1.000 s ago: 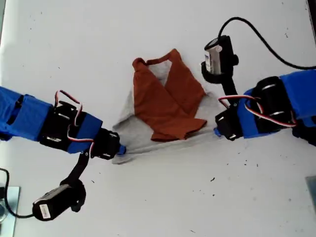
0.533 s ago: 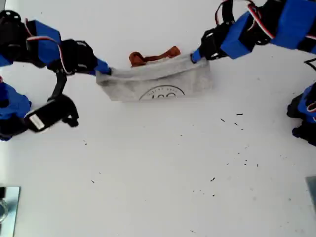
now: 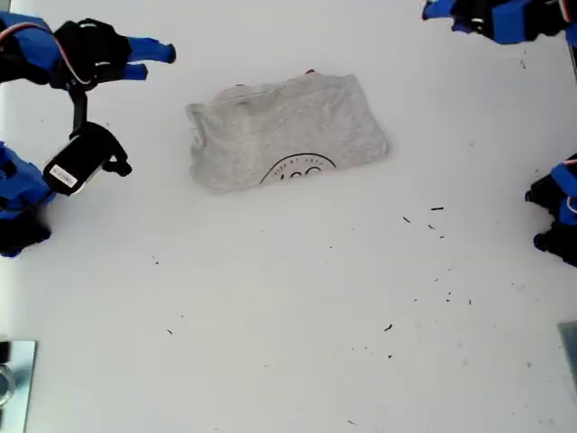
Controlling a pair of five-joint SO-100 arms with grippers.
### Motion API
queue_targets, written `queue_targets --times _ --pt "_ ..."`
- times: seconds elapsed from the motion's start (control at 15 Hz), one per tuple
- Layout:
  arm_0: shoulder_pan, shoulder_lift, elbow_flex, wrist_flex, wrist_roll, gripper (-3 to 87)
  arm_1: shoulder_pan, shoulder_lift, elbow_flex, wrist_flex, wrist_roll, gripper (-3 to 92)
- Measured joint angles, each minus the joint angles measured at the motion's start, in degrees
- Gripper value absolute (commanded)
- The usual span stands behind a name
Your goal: Fold t shirt
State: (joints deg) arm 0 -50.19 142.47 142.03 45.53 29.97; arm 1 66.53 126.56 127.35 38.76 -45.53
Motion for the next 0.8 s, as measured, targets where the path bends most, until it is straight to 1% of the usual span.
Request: queue_targets --times 0.07,0.13,0.2,0.27,0.33,0.4,0.47,0.53,0.6,0.67,0.73,0.8 --pt "3.2 6.5 3.4 0.8 -1.5 13.4 -1.3 9.0 7.6 3.4 -0.2 18.2" --pt "9.1 13.4 8.7 1.0 -4.9 9.0 -2.7 19.4 16.5 6.1 0.4 15.9" --pt "16.4 22.2 15.7 1.0 -10.0 3.4 -6.1 31.0 25.0 9.7 2.3 13.0" --pt "23.7 33.7 24.7 1.7 -16.4 0.5 -9.9 43.0 32.0 15.1 4.2 9.9" --pt "30.1 47.5 34.1 5.3 -22.8 -0.2 -12.1 54.9 37.4 22.1 6.9 3.7" --pt "35.1 57.3 39.5 7.3 -27.7 -0.2 -14.7 65.7 41.1 29.9 9.0 3.7" --pt "37.7 61.0 41.8 8.1 -29.6 0.0 -17.8 70.8 43.9 35.2 12.5 3.7" --pt "38.2 62.4 42.8 11.4 -29.5 2.3 -21.3 71.5 46.6 35.4 15.2 3.8" --pt "38.0 63.2 43.2 13.3 -26.1 4.1 -25.1 72.4 47.1 36.3 19.0 3.8" --pt "38.7 63.5 43.3 13.5 -23.4 4.3 -27.0 73.0 47.1 36.7 21.7 3.8" --pt "40.0 63.6 43.3 13.5 -22.7 4.3 -29.0 73.1 47.1 36.9 22.1 3.9" --pt "40.0 63.6 43.3 13.5 -22.7 4.3 -28.2 73.2 47.1 36.9 16.1 3.8"
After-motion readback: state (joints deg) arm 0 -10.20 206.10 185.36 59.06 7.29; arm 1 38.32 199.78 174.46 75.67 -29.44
